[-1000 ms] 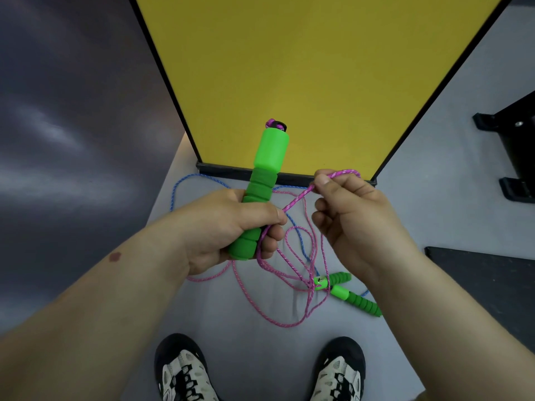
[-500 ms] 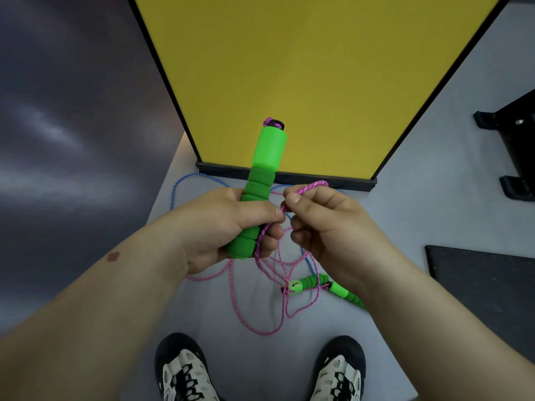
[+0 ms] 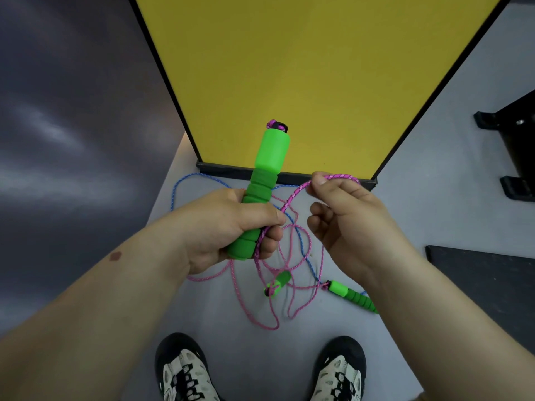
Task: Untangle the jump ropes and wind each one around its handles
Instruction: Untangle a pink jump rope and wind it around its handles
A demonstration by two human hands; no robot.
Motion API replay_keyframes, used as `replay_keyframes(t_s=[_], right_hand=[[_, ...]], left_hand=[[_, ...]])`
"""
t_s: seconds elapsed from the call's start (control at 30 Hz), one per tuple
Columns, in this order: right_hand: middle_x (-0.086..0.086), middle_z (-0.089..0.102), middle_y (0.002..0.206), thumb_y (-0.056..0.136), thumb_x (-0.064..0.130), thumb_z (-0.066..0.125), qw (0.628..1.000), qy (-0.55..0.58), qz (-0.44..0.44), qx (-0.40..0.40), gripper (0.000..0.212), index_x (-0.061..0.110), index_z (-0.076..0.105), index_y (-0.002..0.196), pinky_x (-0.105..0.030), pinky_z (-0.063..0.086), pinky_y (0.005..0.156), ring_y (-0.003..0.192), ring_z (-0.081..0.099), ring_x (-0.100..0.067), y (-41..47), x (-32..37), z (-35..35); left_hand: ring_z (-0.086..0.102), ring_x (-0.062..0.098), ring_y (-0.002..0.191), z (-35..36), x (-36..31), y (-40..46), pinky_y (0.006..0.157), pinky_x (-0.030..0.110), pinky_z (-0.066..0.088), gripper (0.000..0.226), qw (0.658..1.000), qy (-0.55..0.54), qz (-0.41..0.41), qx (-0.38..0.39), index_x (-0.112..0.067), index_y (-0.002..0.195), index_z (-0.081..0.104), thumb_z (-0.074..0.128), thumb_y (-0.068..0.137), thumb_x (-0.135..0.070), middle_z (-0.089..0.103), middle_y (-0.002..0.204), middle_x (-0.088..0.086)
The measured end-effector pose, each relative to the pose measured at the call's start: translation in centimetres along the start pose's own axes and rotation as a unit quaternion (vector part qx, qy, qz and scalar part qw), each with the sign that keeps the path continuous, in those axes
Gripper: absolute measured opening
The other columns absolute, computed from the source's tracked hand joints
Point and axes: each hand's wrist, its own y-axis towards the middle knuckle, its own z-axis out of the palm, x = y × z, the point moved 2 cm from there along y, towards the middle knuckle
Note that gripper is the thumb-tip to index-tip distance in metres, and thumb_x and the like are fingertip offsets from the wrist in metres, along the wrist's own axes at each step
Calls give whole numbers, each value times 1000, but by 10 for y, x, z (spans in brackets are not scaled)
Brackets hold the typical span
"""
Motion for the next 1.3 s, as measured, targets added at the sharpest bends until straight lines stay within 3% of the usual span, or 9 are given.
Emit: replay_keyframes(t_s=[0.07,0.2,0.37,0.53,0.63,0.8,0.93,1.3], right_hand=[[-4,63,86,91,20,70,998,-22,22,55,5,16,70,94,-21,48,56,60,52,-8,-4,-4,6],[0,62,74,93,13,65,990,-69,26,123,5,13,70,95,-21,47,56,59,53,-8,-10,-9,12],[-6,58,82,93,12,66,996,-47,-23,72,5,15,71,92,-21,46,55,59,52,-8,-6,-2,8],[1,58,71,93,18,68,998,13,-60,-23,6,17,69,88,-22,48,58,57,52,-8,1,10,-3],[1,54,72,93,22,69,998,30,-47,-33,7,16,66,91,-23,48,58,58,52,-8,3,10,-6],[-4,59,83,91,18,69,998,-10,1,58,6,16,69,97,-21,48,55,59,52,-8,-4,-1,6],[-4,56,75,91,11,66,993,-50,8,109,7,14,71,96,-20,47,54,57,51,-8,-10,-8,12],[1,57,73,92,19,70,997,39,-47,-39,4,18,70,89,-22,48,57,57,51,-8,4,12,-6]], left_hand=[[60,17,57,0,0,0,58,27,56,7,1000,-5,-1,-7,-3,94,65,67,92,-10,66,71,8],[62,16,56,0,0,0,57,26,57,9,1000,-5,-3,-14,-3,97,67,67,92,-11,67,70,7],[62,16,55,1,-2,-1,56,26,56,8,1000,-9,-3,-20,-3,93,67,68,92,-10,68,69,8],[61,17,55,1,-1,-1,56,26,56,8,1000,-6,-1,-11,-2,94,66,67,92,-10,66,70,8],[61,17,55,2,-2,-2,55,25,55,6,1000,5,4,-4,-3,90,66,66,93,-9,65,69,8],[61,16,56,1,-1,-1,58,26,57,7,1000,2,7,-8,-4,90,66,67,93,-10,67,70,9],[62,16,57,0,-2,0,59,27,58,9,1000,0,7,-10,-3,95,68,68,92,-11,67,71,8],[61,17,58,-2,-1,0,57,26,55,8,1000,11,-2,-8,-3,94,67,68,92,-11,67,73,10]])
